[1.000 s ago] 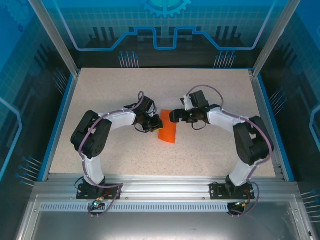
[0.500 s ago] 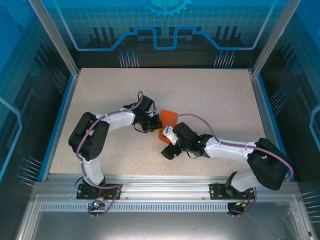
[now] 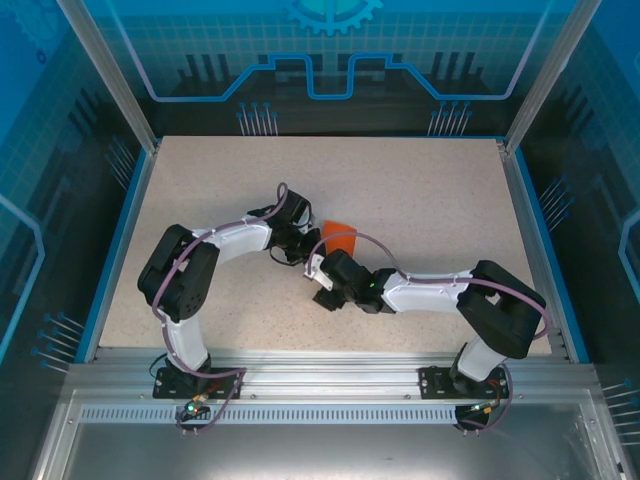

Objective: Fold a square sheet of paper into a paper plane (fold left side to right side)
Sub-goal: Third fold the triangle at the center of the table.

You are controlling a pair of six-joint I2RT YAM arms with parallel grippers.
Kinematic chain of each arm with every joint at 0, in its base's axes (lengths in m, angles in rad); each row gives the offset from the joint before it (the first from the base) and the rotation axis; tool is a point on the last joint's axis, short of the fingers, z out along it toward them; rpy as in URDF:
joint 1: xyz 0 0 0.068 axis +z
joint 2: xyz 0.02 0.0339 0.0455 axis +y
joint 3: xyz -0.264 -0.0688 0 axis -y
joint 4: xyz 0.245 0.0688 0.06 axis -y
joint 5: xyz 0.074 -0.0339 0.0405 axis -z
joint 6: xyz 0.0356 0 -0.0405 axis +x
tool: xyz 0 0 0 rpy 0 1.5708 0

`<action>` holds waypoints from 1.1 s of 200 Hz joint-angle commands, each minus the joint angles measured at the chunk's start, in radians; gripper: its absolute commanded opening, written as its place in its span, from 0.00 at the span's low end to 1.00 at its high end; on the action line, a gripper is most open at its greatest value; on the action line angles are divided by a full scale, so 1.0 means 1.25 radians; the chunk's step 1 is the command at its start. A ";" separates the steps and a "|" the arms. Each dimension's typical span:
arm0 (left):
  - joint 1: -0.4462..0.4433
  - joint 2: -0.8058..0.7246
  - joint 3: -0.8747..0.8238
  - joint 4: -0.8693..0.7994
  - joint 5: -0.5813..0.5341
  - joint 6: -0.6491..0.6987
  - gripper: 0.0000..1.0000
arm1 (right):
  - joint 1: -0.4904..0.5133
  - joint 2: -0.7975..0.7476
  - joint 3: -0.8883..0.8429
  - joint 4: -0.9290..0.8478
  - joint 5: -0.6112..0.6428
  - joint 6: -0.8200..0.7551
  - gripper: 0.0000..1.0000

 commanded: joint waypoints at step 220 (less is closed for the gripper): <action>0.040 0.008 0.166 -0.123 0.039 0.116 0.30 | -0.045 -0.021 -0.012 -0.052 -0.068 0.047 0.00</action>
